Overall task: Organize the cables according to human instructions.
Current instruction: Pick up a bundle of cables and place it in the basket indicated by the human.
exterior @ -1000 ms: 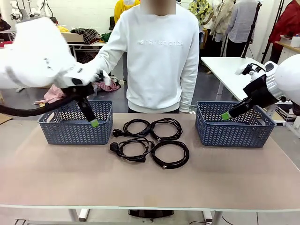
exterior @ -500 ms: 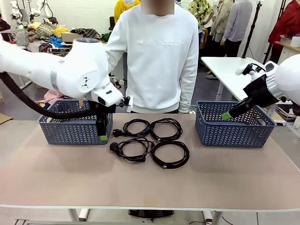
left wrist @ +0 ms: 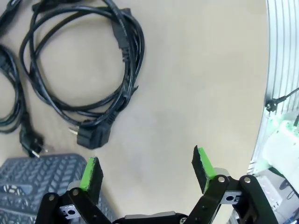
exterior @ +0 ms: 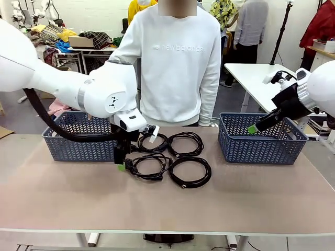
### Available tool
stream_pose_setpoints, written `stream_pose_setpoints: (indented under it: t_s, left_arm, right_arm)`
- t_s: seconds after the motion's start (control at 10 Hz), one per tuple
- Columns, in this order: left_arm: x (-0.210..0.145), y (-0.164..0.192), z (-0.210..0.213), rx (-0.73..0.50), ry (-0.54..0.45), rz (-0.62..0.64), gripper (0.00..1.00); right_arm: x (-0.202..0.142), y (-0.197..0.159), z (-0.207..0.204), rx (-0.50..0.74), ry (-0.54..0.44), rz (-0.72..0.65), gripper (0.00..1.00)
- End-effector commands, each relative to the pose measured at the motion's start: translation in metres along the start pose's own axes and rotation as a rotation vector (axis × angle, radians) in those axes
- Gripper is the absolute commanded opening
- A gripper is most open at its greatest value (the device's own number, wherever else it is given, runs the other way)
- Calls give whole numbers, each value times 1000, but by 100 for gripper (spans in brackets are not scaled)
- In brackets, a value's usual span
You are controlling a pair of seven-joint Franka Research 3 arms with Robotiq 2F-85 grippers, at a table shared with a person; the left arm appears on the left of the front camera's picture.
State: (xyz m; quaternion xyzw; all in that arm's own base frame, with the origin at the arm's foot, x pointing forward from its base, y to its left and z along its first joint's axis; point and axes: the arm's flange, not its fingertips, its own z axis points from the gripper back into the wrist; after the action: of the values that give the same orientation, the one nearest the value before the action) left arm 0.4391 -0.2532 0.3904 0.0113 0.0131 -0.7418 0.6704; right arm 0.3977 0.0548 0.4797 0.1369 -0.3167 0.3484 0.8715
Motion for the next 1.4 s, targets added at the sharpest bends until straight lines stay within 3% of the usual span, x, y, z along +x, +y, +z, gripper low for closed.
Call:
stream_pose_setpoints:
  t_s: [0.0,0.2,0.3,1.3]
  left_arm:
    - [3,10,3,-31,-34,-41,100]
    - [6,12,6,-19,-85,-14,100]
    - [9,6,-3,-12,-21,-22,100]
    - [9,6,-3,-12,-21,-22,100]
  right_arm:
    - [0,-1,0,9,-11,-8,100]
    - [0,-1,0,9,-11,-8,100]
    - [0,-1,0,9,-11,-8,100]
    - [0,-1,0,9,-11,-8,100]
